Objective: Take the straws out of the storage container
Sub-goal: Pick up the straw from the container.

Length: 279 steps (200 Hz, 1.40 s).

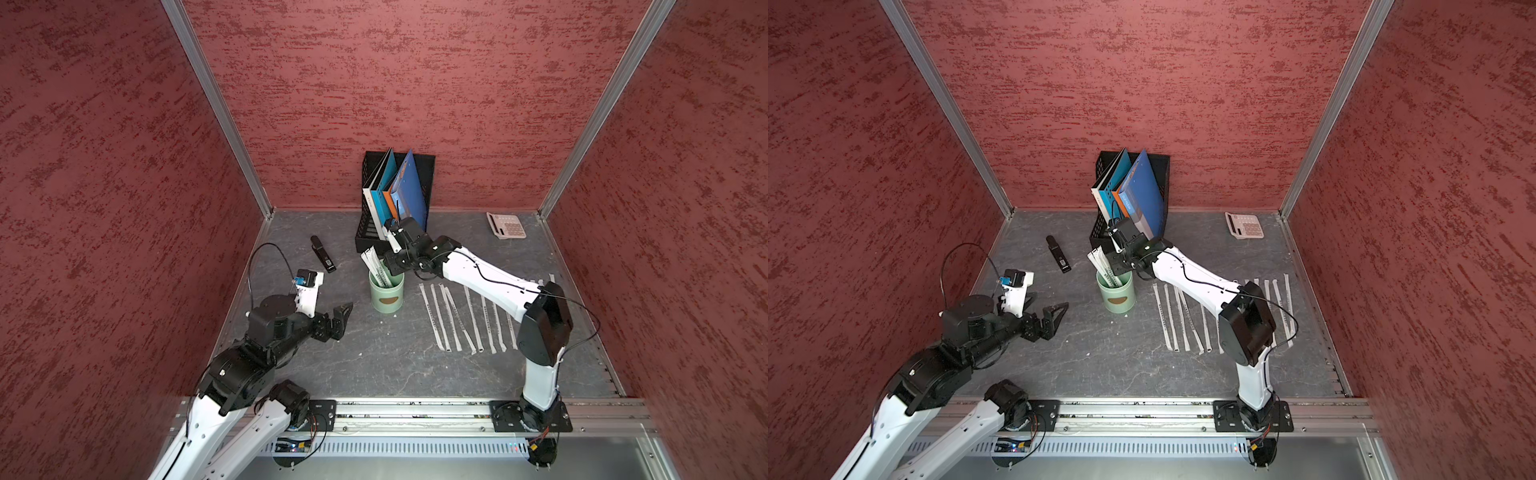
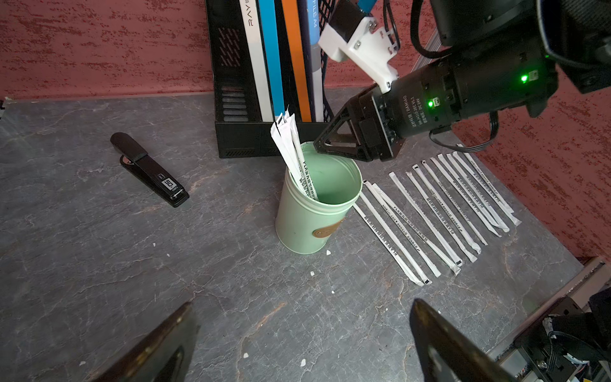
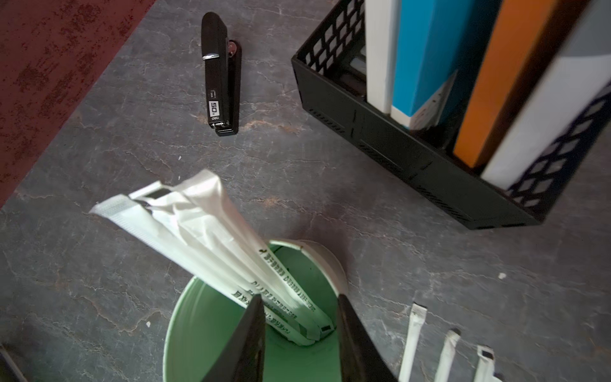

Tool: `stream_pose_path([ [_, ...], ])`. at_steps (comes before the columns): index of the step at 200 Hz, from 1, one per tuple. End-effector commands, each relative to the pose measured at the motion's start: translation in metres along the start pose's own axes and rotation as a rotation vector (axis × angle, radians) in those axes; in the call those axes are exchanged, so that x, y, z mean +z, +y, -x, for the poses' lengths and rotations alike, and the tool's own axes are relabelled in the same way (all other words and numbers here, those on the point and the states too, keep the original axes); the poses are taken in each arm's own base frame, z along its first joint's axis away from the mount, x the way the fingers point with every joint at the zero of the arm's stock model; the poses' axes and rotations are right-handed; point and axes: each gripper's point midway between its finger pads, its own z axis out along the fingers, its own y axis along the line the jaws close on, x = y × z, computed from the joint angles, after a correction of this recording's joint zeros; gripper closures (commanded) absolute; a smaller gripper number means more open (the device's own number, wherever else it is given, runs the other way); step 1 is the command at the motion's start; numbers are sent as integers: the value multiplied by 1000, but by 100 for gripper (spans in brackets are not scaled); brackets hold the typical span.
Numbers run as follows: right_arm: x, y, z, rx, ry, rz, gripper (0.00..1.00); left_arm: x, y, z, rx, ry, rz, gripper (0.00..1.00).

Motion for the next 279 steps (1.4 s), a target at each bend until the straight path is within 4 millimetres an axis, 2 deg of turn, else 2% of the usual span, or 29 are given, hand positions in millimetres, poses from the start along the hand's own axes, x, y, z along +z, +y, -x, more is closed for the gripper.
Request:
stream_pose_path([
  [1,-2,22,17,-32,-51,82,67,2,5,-1,-4,-6,26,0],
  [100,19,27,7,-33,-9,94,68,4,6,-2,-4,6,32,0],
  [156,29,28,9,-27,-1,98,74,4,7,-2,-4,8,35,1],
  [177,28,28,10,-20,-4,97,82,4,7,-2,-4,8,34,1],
  [205,21,28,12,-19,-14,97,87,5,6,-3,-4,10,33,1],
  [236,11,30,16,-19,-25,106,87,4,6,-2,-3,6,30,1],
  [262,10,29,14,-20,-19,103,81,3,6,-1,-4,1,31,0],
  [279,9,29,14,-20,-19,104,81,2,6,-1,-3,0,29,1],
])
